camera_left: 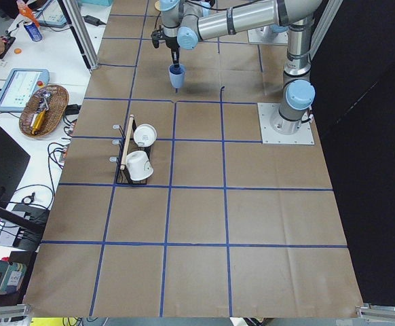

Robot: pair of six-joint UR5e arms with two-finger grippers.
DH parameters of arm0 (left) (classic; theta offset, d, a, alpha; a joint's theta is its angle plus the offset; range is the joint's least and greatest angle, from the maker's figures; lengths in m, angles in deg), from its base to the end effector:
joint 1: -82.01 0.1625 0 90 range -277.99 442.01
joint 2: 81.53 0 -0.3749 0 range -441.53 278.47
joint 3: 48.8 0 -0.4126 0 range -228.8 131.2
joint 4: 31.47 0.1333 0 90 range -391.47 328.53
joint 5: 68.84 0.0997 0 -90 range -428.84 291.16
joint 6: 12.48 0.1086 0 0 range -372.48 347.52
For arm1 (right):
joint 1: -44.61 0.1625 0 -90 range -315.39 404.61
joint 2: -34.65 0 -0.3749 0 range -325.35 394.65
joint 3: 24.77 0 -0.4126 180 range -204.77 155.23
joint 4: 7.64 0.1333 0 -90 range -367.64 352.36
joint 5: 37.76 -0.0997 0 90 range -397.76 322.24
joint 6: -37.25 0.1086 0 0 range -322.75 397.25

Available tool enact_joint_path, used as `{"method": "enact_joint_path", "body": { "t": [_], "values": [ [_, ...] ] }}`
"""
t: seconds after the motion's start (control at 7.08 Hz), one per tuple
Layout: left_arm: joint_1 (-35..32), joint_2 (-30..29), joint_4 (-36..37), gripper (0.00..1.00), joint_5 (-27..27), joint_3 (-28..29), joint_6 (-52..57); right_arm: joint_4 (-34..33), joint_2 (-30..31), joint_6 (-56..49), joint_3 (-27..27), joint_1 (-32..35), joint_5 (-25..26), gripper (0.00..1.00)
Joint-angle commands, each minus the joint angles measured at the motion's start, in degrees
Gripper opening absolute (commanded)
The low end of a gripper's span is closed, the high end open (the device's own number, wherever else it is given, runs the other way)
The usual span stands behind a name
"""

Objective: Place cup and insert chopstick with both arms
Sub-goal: 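Carry blue cup to table center with left gripper while right lifts chopstick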

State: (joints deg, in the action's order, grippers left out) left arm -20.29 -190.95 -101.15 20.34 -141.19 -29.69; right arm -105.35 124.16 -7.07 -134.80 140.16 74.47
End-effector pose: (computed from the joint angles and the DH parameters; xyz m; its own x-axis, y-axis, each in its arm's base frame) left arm -0.2605 -0.5620 0.2516 -0.9963 -0.0859 0.0060 -0.0857 0.9959 0.0291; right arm 0.1367 -0.4535 0.2726 -0.5875 -0.8019 0.1090 -0.7055 0.5735 0.4164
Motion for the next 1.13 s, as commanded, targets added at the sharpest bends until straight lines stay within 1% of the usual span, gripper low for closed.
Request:
{"method": "enact_joint_path", "body": {
  "t": [0.0,0.14,0.28,0.57,0.71,0.99],
  "values": [
    [-5.44,-5.52,0.34,0.0,-0.06,6.31,-3.52,-0.03,0.05,0.19,-0.1,-0.01,0.09,0.51],
    [-6.41,-7.46,0.42,0.0,-1.28,7.38,-5.44,0.41,0.23,0.37,-0.01,-0.01,0.1,0.3],
    [-7.47,-8.26,0.77,0.0,-1.47,8.26,-7.72,0.41,0.58,0.63,-0.01,-0.01,0.79,0.2],
    [-8.53,-10.19,2.26,0.0,-2.25,8.54,-8.36,0.5,1.28,0.63,-0.01,-0.1,1.06,0.11],
    [-8.97,-10.72,3.14,0.0,-2.52,8.54,-8.71,0.41,1.28,0.63,-0.01,-0.1,1.15,0.08],
    [-9.23,-10.64,3.15,0.01,-2.61,8.54,-8.71,0.41,1.28,0.81,0.95,-0.1,1.15,0.07]
  ]
}}
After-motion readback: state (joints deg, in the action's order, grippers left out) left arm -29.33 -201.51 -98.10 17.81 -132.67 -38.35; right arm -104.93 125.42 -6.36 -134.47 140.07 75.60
